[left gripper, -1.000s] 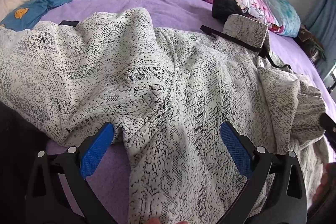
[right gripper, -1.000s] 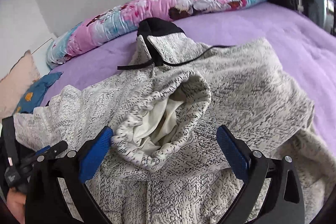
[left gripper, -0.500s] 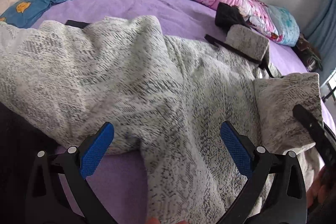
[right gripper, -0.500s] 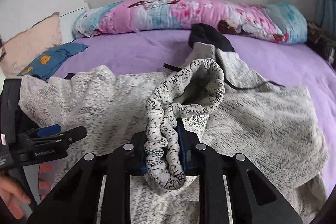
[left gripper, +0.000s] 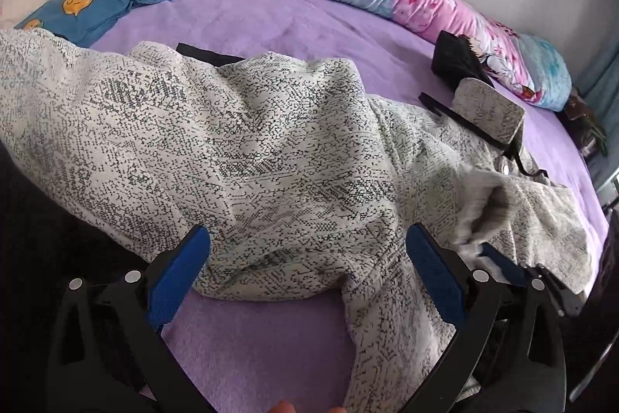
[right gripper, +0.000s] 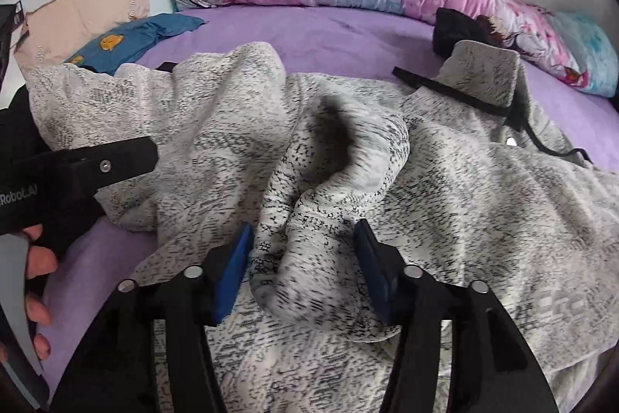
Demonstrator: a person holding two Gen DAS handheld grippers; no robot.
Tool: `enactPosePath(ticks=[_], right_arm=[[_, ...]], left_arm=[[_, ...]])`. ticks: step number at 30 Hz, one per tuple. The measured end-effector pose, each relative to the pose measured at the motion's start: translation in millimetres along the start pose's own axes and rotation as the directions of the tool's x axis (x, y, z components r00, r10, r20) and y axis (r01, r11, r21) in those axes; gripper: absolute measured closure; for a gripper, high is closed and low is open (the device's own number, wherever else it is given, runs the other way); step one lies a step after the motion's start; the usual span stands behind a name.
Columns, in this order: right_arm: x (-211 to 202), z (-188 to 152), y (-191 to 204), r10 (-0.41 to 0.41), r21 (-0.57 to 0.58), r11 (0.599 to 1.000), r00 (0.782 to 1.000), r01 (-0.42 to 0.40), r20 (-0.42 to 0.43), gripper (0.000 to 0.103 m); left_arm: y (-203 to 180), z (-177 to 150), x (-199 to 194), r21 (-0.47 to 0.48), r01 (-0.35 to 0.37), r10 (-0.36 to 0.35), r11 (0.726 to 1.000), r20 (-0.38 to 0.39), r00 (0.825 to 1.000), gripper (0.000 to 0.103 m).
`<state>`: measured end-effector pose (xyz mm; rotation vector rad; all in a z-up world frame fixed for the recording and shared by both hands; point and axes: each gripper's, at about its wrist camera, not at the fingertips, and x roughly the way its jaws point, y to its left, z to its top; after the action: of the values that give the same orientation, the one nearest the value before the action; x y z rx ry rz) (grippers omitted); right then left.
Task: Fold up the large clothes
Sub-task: 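Open the right tool and release the sleeve onto the jacket front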
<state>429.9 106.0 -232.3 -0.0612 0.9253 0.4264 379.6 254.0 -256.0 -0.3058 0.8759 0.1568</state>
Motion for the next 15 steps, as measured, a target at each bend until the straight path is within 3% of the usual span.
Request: enactPosePath(ticks=[1,4,6,8,12,15], right_arm=[[3,-2,3,0.010,-0.010,1.000,1.000,-0.010,-0.008,0.036],[3,-4,4,0.036,-0.014,0.999,0.999,-0.036,-0.018,0.026],[-8,-2,-5,0.081,0.028,0.996,0.997,-0.081,-0.016,0.008],[-30,-3,-23,0.110,0.064,0.992,0.994,-0.110,-0.001,0.008],[-76,-7,-76,0.005,0.076,0.997,0.999,-0.008,0.041,0.007],[-96,-10,-131,-0.152,0.086,0.985,0.986,0.146,0.062,0.007]], left_arm=[[-1,1,1,0.001,0.003,-0.003,1.000,-0.001,1.000,0.006],[-7,4,4,0.009,0.014,-0.014,1.000,-0.002,1.000,0.006],[-14,7,3,0.011,0.025,-0.025,1.000,0.003,1.000,0.006],[-25,11,0,0.019,0.044,-0.044,0.999,0.015,0.999,0.006],[-66,16,-11,0.058,0.125,-0.127,0.990,0.042,0.991,0.006],[-114,12,-13,0.118,0.195,-0.203,0.974,0.058,0.977,0.006]])
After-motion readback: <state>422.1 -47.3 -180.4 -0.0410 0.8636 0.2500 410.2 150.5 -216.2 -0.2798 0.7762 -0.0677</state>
